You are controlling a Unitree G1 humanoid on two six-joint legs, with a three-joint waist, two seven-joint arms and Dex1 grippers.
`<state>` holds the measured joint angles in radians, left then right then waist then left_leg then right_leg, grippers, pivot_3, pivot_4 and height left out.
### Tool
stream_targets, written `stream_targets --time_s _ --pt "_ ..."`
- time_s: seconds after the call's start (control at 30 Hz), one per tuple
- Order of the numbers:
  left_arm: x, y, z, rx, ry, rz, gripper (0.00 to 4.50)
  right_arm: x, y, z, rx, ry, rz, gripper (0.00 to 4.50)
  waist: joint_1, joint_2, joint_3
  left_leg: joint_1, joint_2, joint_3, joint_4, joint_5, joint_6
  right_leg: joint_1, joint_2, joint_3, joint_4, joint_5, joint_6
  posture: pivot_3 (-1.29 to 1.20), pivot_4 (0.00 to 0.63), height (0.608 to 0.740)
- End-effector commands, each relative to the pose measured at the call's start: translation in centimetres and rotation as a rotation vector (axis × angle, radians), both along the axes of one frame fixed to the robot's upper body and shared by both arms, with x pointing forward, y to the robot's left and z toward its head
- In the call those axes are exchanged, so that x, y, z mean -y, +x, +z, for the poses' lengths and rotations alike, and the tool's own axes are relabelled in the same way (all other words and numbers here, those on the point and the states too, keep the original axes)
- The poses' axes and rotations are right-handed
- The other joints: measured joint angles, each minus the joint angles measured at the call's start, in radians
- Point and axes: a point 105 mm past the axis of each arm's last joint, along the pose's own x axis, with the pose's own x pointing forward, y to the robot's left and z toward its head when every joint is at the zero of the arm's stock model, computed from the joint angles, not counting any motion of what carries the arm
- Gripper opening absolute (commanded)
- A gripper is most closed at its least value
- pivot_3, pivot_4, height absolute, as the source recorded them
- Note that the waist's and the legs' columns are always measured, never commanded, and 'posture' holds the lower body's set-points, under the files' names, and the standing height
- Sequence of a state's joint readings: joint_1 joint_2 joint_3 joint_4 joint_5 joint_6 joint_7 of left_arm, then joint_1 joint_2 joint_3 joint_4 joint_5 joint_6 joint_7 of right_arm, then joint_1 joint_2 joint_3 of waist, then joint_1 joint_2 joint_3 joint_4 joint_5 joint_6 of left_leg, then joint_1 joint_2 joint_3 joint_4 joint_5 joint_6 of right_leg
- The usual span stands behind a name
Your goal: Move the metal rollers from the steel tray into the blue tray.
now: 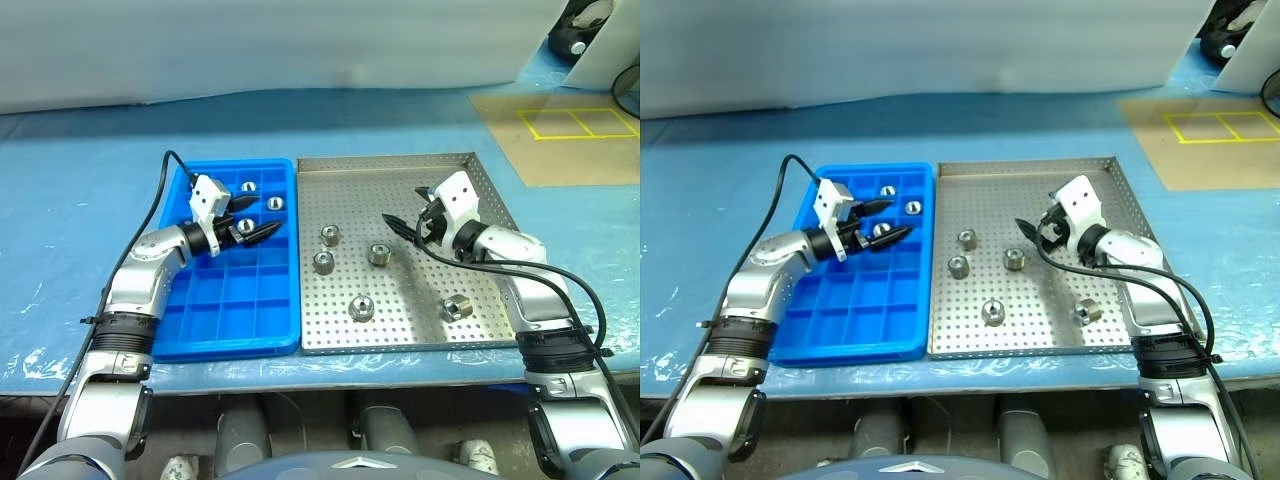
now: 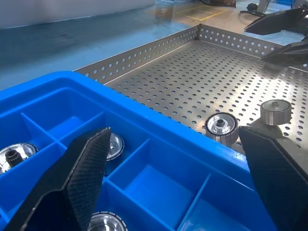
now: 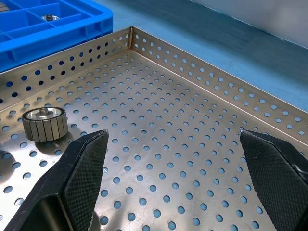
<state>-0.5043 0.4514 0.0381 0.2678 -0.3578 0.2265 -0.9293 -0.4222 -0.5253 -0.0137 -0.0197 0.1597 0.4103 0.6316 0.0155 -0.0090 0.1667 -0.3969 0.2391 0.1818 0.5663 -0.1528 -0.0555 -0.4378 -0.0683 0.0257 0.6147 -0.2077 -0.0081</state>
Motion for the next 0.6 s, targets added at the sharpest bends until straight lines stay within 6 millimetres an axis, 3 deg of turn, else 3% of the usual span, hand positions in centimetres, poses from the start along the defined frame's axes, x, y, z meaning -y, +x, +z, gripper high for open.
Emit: stream_targets --time_s 0.03,0.3,0.4,0.6 --pt "-0.4 0.0 1.2 0.050 -0.003 0.008 4.47 -0.6 0.0 1.5 0.059 -0.006 0.026 4.50 0.000 0.000 0.000 0.000 0.000 0.000 0.000 0.000 0.000 0.000 0.000 0.000 0.000 0.000 0.000 -0.23 0.150 0.740" --pt "-0.6 0.1 1.3 0.052 -0.005 0.011 4.47 -0.6 0.0 1.5 0.059 -0.006 0.029 4.50 0.000 0.000 0.000 0.000 0.000 0.000 0.000 0.000 0.000 0.000 0.000 0.000 0.000 0.000 0.000 -0.23 0.150 0.740" --pt "-0.1 0.7 2.3 0.077 -0.020 0.005 4.47 -0.7 0.0 1.5 0.060 -0.007 0.028 4.50 0.000 0.000 0.000 0.000 0.000 0.000 0.000 0.000 0.000 0.000 0.000 0.000 0.000 0.000 0.000 -0.23 0.150 0.740" --pt "3.5 1.8 5.1 0.156 0.026 -0.164 4.47 -0.8 0.0 1.7 0.066 -0.004 0.025 4.50 0.008 0.000 0.000 0.000 -0.001 0.000 0.001 0.000 0.000 0.001 -0.002 0.000 0.001 0.000 0.000 -0.26 0.150 0.740"
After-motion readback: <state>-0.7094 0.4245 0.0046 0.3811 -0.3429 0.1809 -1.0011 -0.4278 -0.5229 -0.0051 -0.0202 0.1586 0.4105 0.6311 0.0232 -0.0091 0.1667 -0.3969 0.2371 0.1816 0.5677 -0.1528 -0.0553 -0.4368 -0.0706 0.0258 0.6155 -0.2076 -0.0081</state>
